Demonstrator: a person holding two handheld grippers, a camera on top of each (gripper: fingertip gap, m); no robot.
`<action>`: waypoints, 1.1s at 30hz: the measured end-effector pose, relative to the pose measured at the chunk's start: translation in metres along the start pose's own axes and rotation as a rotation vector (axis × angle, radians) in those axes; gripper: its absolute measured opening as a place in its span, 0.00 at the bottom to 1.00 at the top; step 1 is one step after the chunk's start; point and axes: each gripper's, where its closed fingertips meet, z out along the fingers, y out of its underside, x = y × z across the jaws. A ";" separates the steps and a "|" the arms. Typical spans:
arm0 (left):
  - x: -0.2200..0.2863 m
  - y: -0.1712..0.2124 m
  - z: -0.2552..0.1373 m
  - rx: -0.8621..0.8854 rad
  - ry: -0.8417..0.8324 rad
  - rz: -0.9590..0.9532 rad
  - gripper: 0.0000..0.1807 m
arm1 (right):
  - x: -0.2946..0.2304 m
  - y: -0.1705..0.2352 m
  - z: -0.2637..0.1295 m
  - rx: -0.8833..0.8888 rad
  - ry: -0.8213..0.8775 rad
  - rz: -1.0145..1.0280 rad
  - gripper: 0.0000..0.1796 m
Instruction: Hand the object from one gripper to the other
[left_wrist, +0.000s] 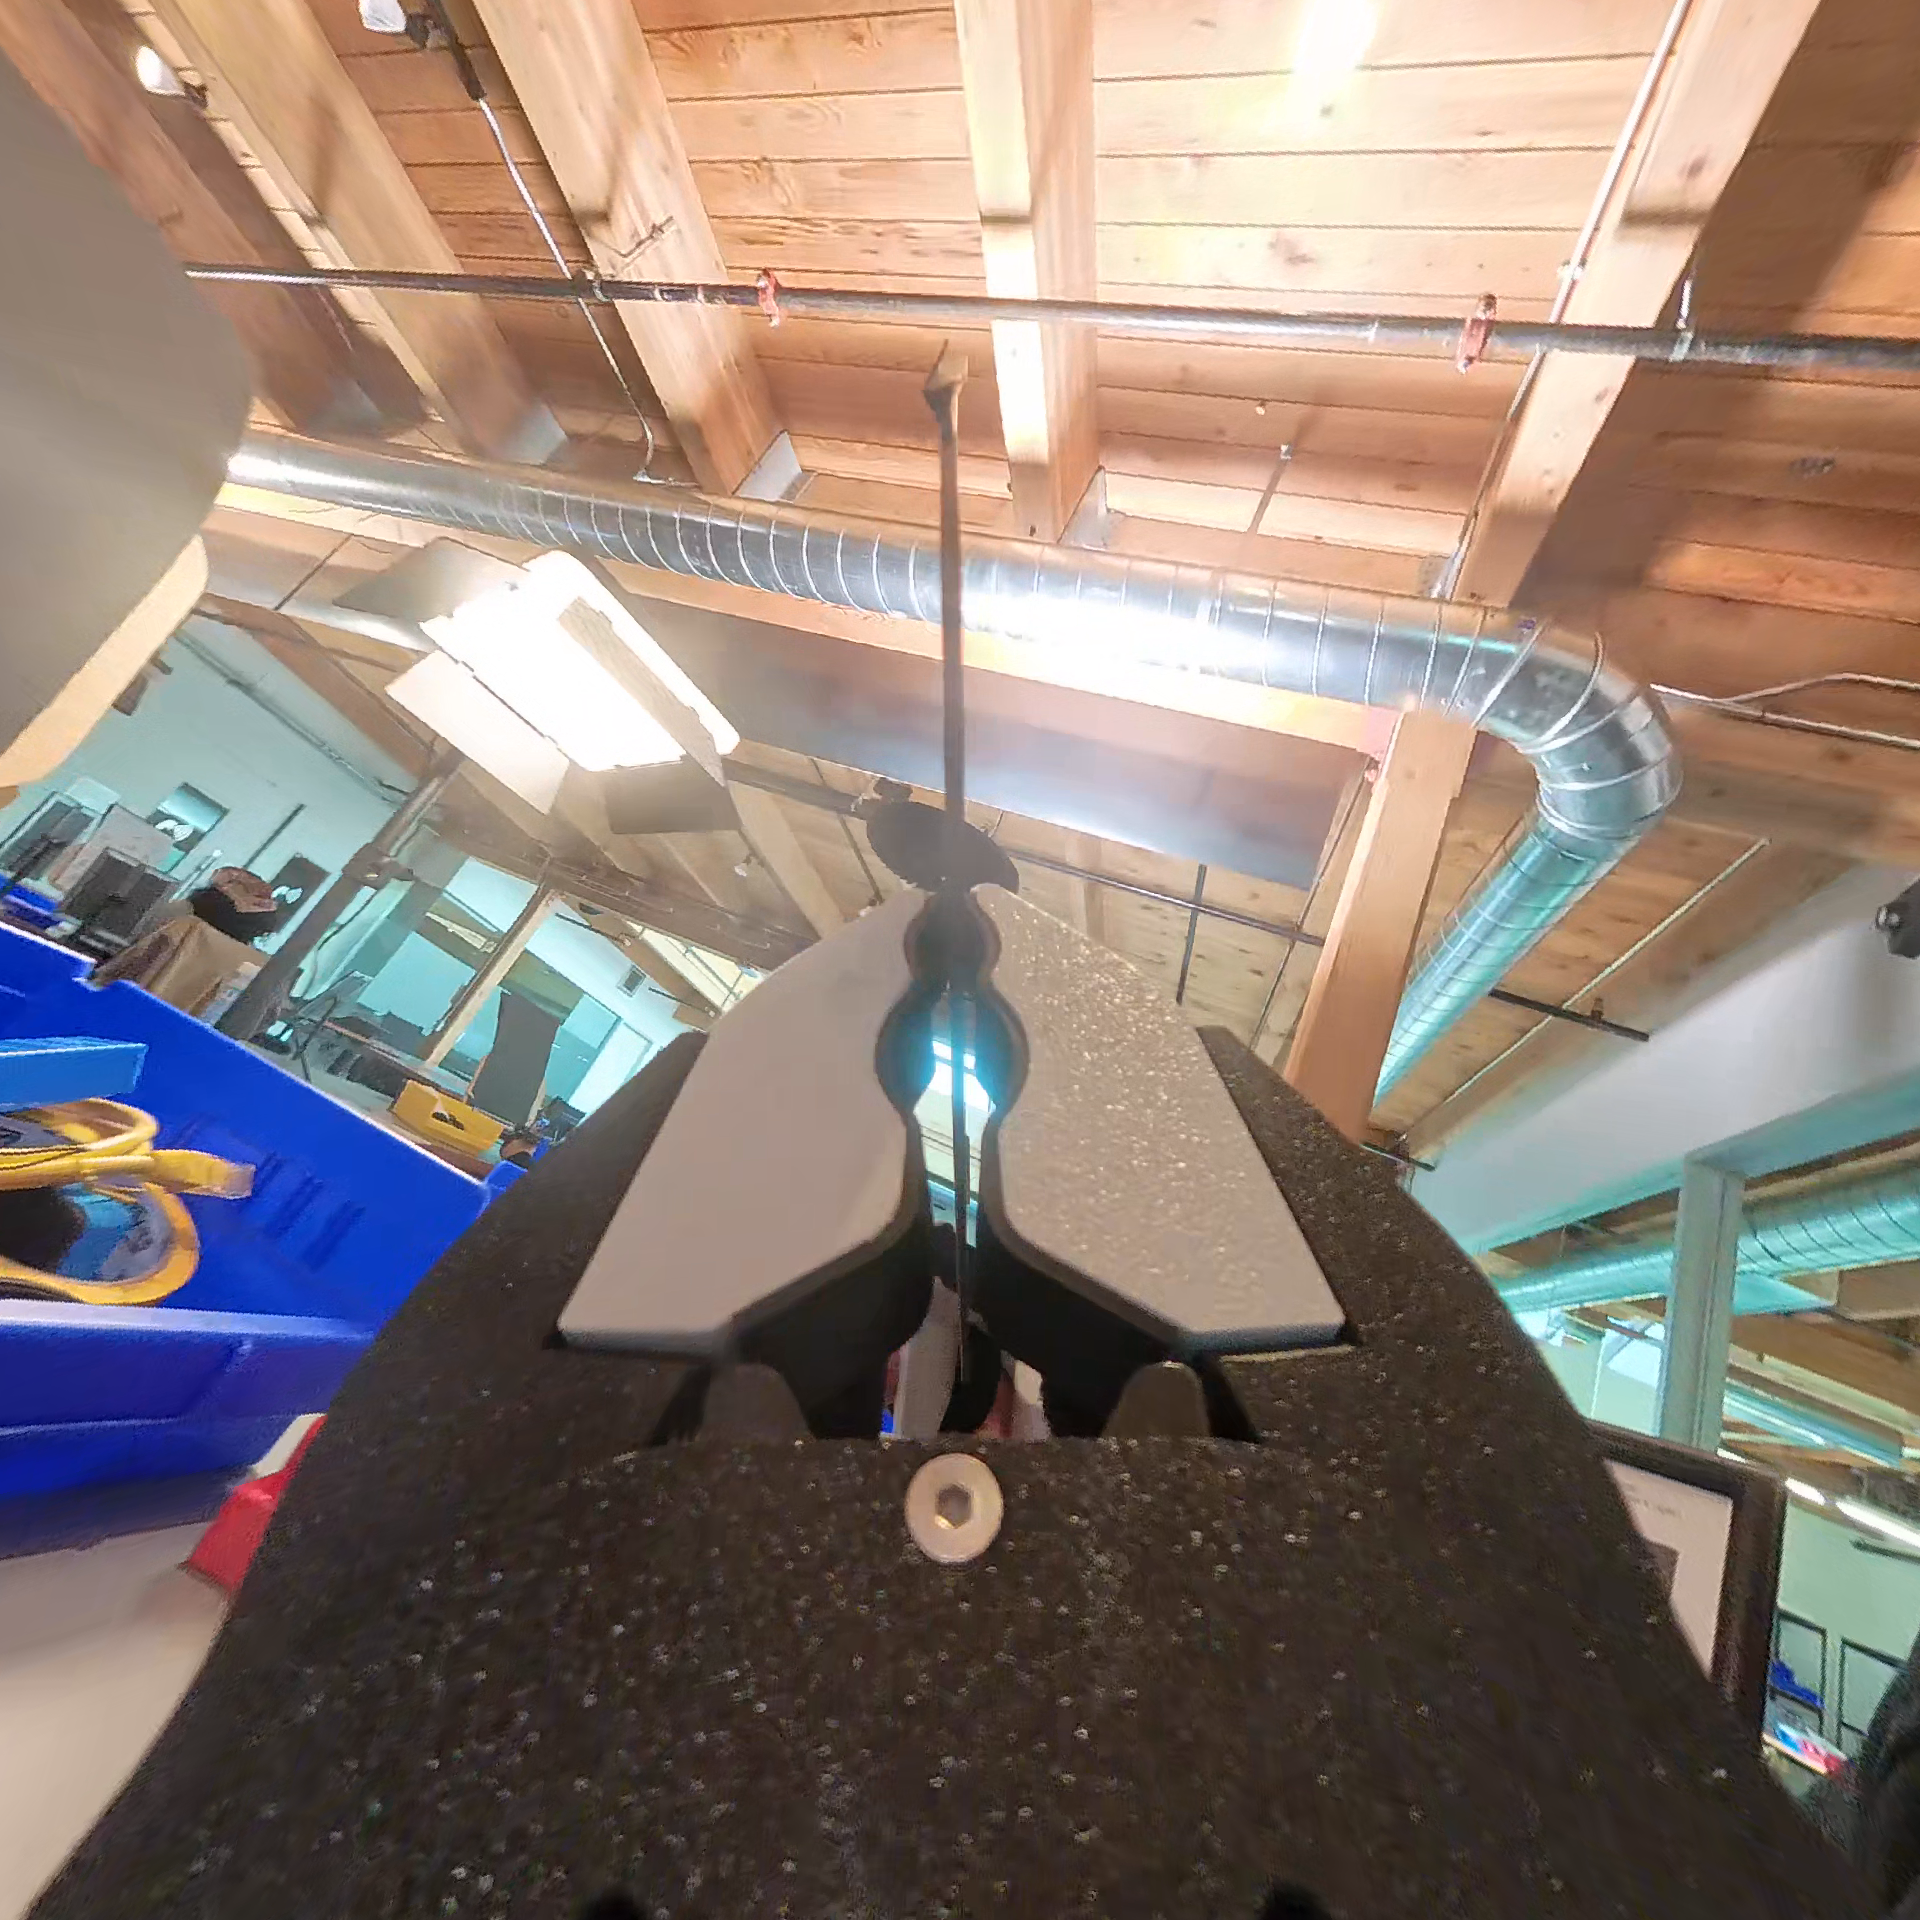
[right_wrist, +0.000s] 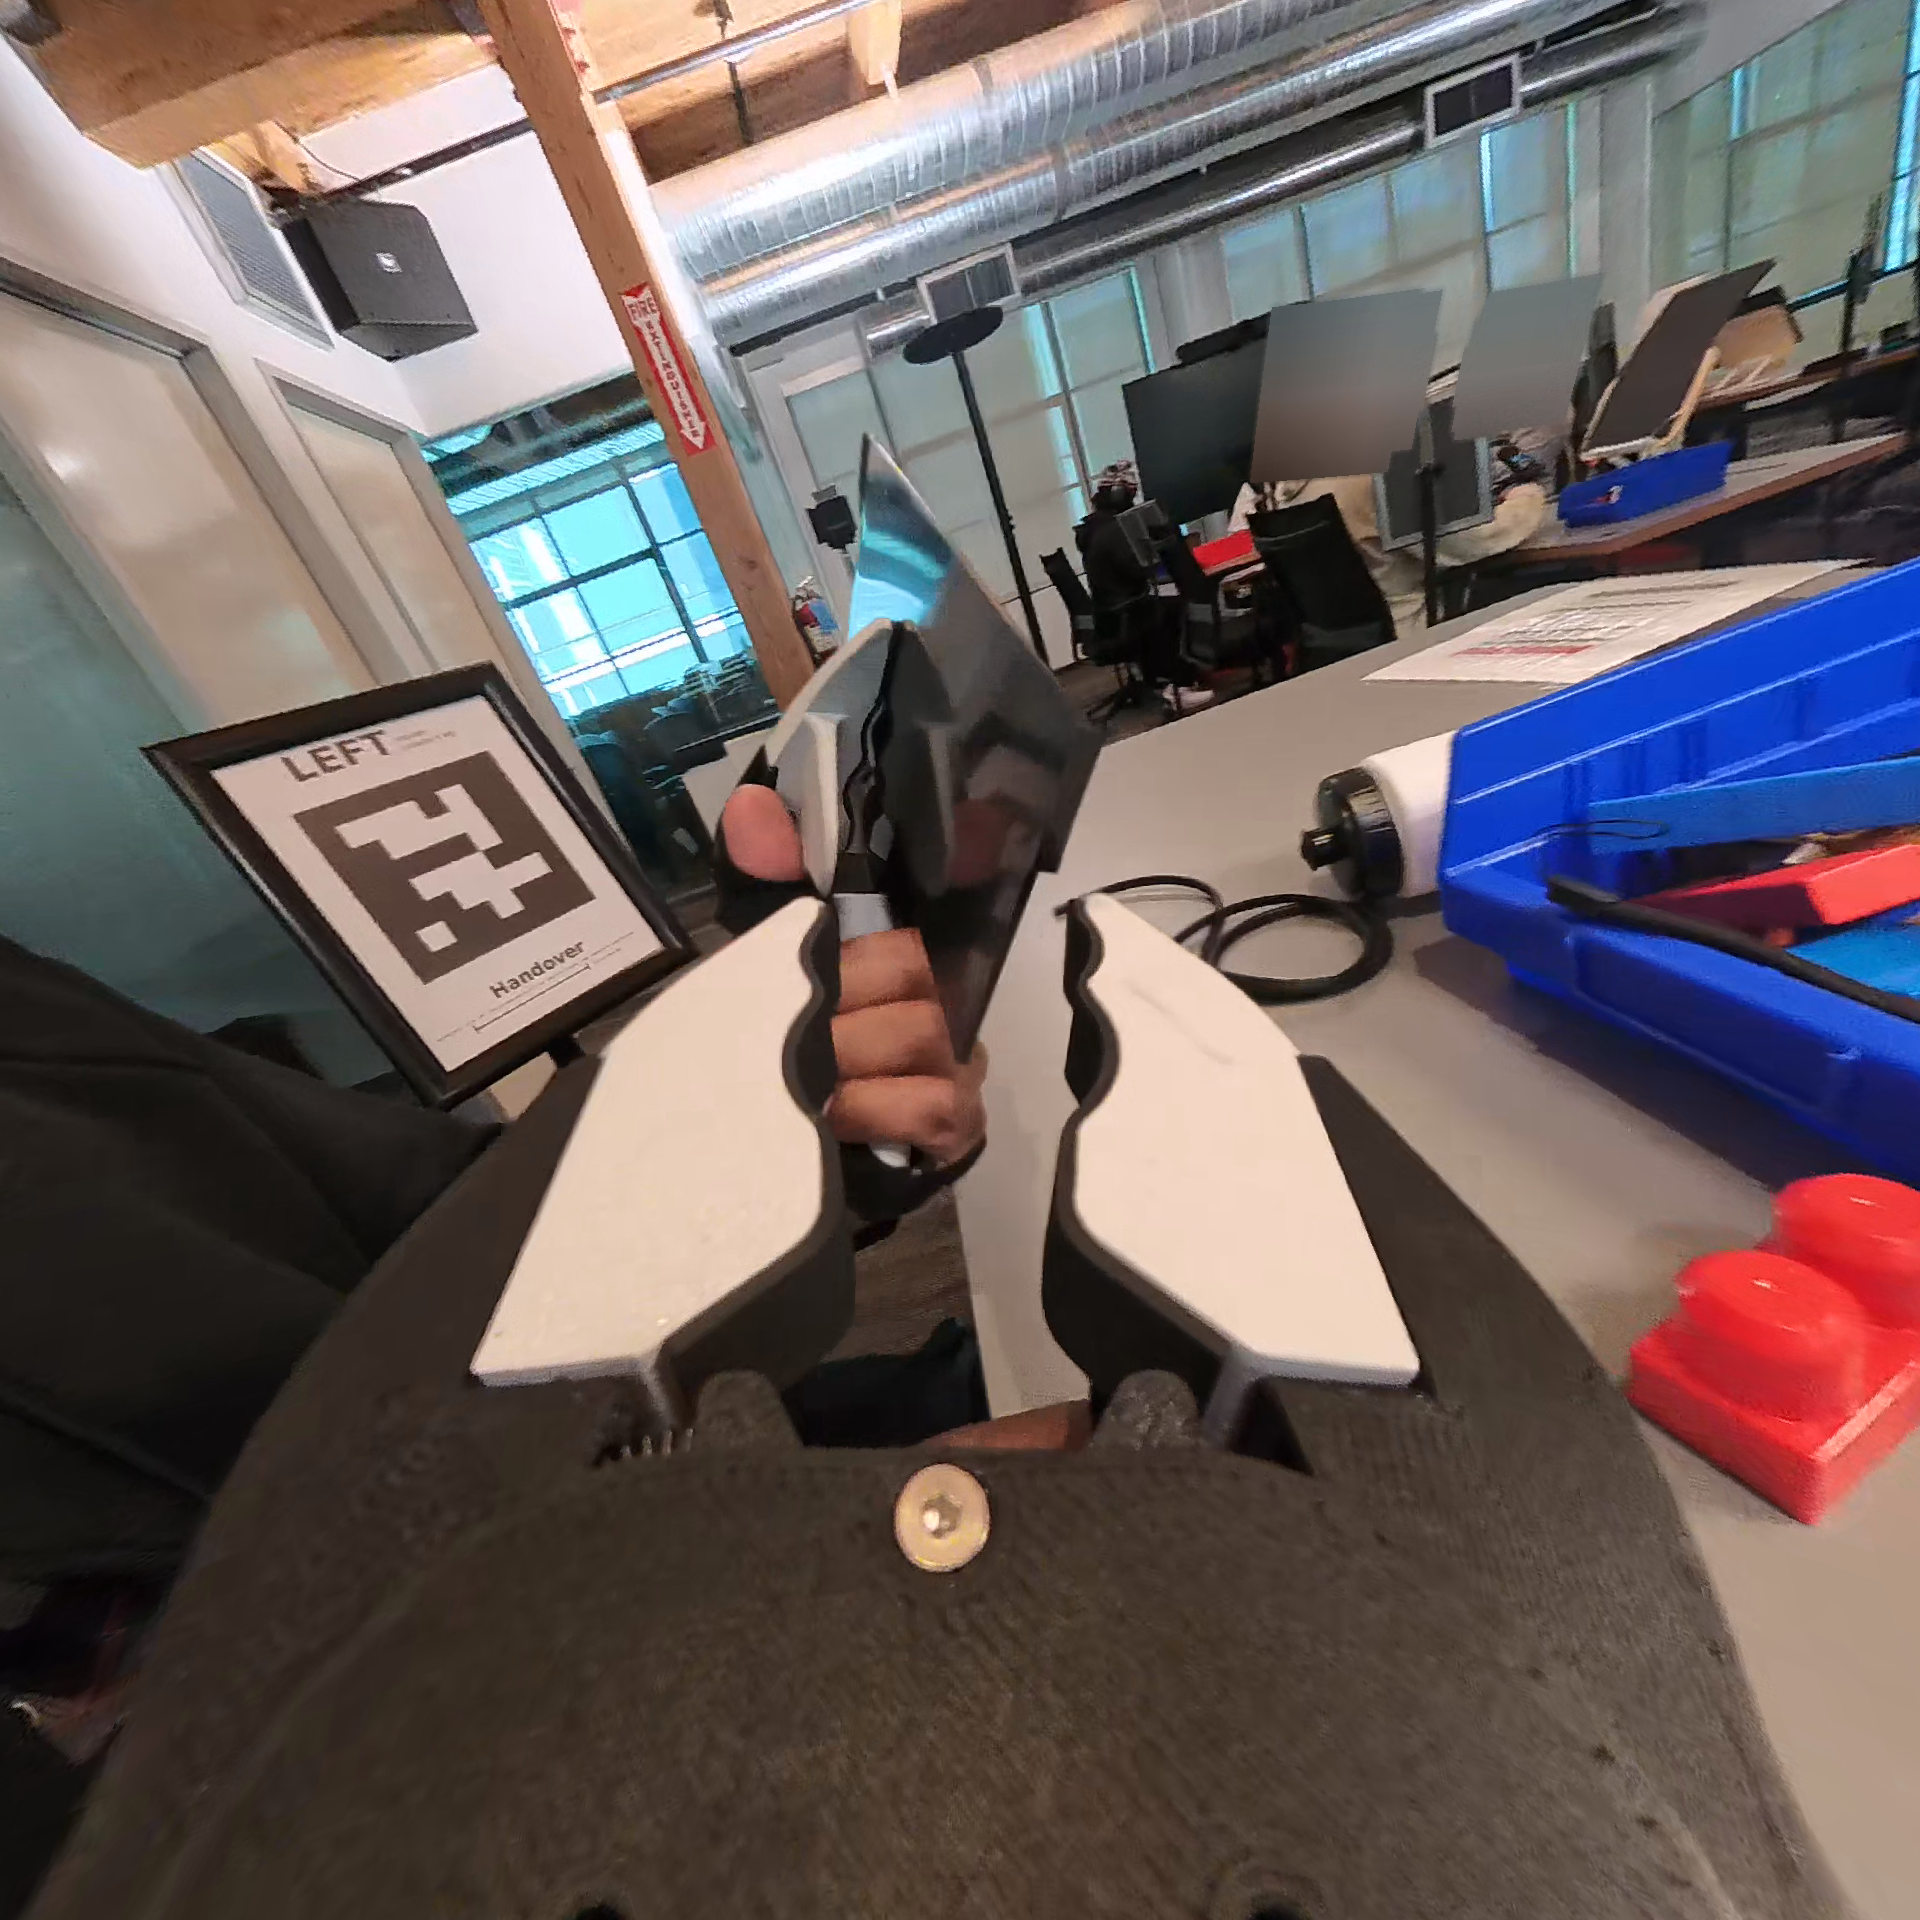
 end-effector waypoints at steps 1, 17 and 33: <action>0.005 0.004 0.001 0.000 0.015 0.001 0.01 | -0.002 0.002 0.004 -0.001 -0.010 0.010 0.22; 0.007 0.039 -0.023 -0.663 0.167 0.301 0.32 | -0.027 -0.010 -0.041 -0.130 -0.069 -0.223 0.01; 0.023 0.076 -0.030 -0.801 0.262 0.284 0.01 | -0.013 -0.030 -0.033 0.027 0.043 -0.198 0.14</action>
